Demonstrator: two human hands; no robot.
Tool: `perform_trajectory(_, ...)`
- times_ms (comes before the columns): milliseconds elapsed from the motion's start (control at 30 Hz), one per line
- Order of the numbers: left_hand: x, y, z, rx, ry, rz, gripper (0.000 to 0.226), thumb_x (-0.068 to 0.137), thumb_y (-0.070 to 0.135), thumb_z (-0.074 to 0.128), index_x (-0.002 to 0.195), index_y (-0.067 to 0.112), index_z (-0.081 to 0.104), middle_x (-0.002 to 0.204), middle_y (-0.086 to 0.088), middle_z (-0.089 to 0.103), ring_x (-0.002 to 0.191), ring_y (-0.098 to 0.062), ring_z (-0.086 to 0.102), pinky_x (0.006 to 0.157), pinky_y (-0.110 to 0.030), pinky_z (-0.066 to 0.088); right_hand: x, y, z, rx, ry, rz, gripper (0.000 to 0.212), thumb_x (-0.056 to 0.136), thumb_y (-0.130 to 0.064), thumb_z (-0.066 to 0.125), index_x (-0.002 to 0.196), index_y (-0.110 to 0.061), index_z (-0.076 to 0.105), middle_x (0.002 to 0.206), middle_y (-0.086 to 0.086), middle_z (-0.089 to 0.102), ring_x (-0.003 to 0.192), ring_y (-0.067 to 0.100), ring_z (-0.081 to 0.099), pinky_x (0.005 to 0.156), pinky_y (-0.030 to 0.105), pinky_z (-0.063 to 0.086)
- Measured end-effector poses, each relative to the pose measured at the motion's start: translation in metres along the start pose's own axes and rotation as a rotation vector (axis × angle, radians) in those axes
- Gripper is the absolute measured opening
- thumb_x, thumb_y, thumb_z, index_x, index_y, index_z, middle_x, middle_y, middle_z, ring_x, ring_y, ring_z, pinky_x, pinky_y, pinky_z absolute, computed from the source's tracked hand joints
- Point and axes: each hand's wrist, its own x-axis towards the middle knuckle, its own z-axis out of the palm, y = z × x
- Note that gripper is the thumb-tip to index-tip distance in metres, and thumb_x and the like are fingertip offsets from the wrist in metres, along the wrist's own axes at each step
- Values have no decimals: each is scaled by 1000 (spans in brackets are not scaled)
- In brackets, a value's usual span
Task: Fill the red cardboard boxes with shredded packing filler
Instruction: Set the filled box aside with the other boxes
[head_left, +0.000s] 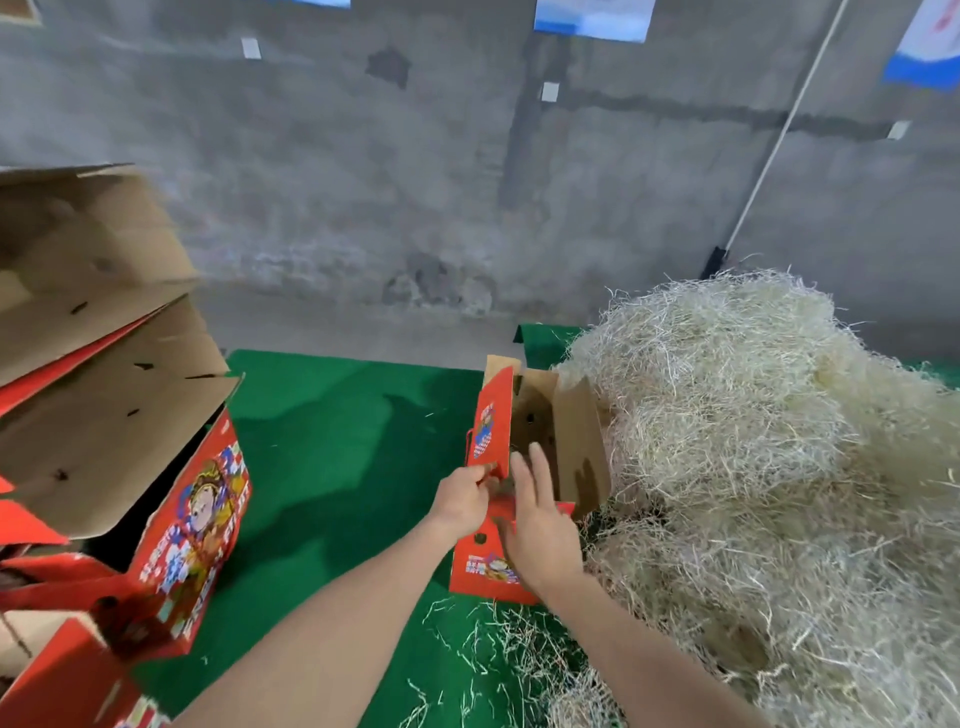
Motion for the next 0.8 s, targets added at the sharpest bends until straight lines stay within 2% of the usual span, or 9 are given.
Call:
perform_trajectory(100, 3, 1, 2, -84, -10, -20, 35, 100, 27, 38, 126, 13, 58, 120, -2, 61, 109, -18, 57, 98, -30, 43, 12, 1, 14, -30, -102, 103, 50, 95, -14, 38, 142, -12, 21, 149, 11, 23, 96, 28, 62, 70, 34, 46)
perform_trajectory(167, -1, 1, 0, -191, -35, -67, 39, 102, 30, 31, 131, 12, 50, 126, -2, 57, 113, -16, 55, 100, -28, 41, 26, -1, 14, 27, -45, 166, 28, 95, -12, 36, 123, -13, 37, 122, 10, 50, 93, 29, 62, 69, 34, 44)
perform_trajectory(233, -6, -2, -3, -292, -34, -62, 33, 103, 26, 28, 132, 22, 44, 120, 11, 55, 105, 7, 56, 89, -11, 43, 41, 2, 16, 27, 1, 162, 21, 94, -9, 36, 114, -14, 41, 108, 9, 55, 90, 30, 61, 69, 35, 44)
perform_trajectory(300, -12, -4, -13, -313, -25, -52, 25, 103, 20, 28, 109, 38, 45, 95, 27, 50, 79, 22, 55, 74, 0, 43, 59, 10, 17, 33, 5, 205, 21, 95, -9, 38, 115, -14, 41, 107, 10, 56, 90, 30, 60, 72, 36, 46)
perform_trajectory(367, -18, -5, -23, -283, -3, -50, 31, 103, 17, 29, 111, 38, 51, 108, 24, 52, 104, 10, 53, 91, -5, 38, 76, 15, 12, 125, -40, 294, 27, 96, -11, 37, 123, -12, 37, 118, 15, 51, 98, 32, 57, 79, 38, 47)
perform_trajectory(433, -23, -8, -34, -260, 51, -42, 37, 102, 17, 30, 136, 17, 44, 140, 4, 45, 132, -11, 37, 108, -19, 27, 91, 12, 2, 317, -171, 350, 49, 98, -16, 37, 143, -15, 19, 145, 23, 22, 118, 35, 46, 87, 36, 41)
perform_trajectory(533, -30, -14, -47, -262, 110, -46, 38, 102, 18, 32, 137, 9, 43, 139, -5, 47, 126, -17, 44, 102, -23, 31, 96, 4, -6, 432, -225, 301, 78, 93, -9, 45, 148, -22, -8, 149, 16, -30, 125, 31, 43, 76, 24, 35)
perform_trajectory(667, -42, -15, -57, -330, 158, -63, 18, 99, 15, 37, 109, 20, 52, 106, -4, 56, 95, -17, 50, 74, -24, 39, 84, -9, -14, 291, -78, 265, 70, 90, -5, 44, 148, -15, 6, 153, 13, -20, 84, 29, 59, 65, 30, 41)
perform_trajectory(800, -66, -9, -69, -374, 212, -62, 13, 99, 19, 39, 101, 23, 51, 101, -2, 60, 93, -18, 55, 86, -30, 44, 63, -36, -22, 98, -19, 110, 54, 92, -17, 47, 141, -9, 27, 151, 15, 19, 134, 32, 30, 108, 40, 28)
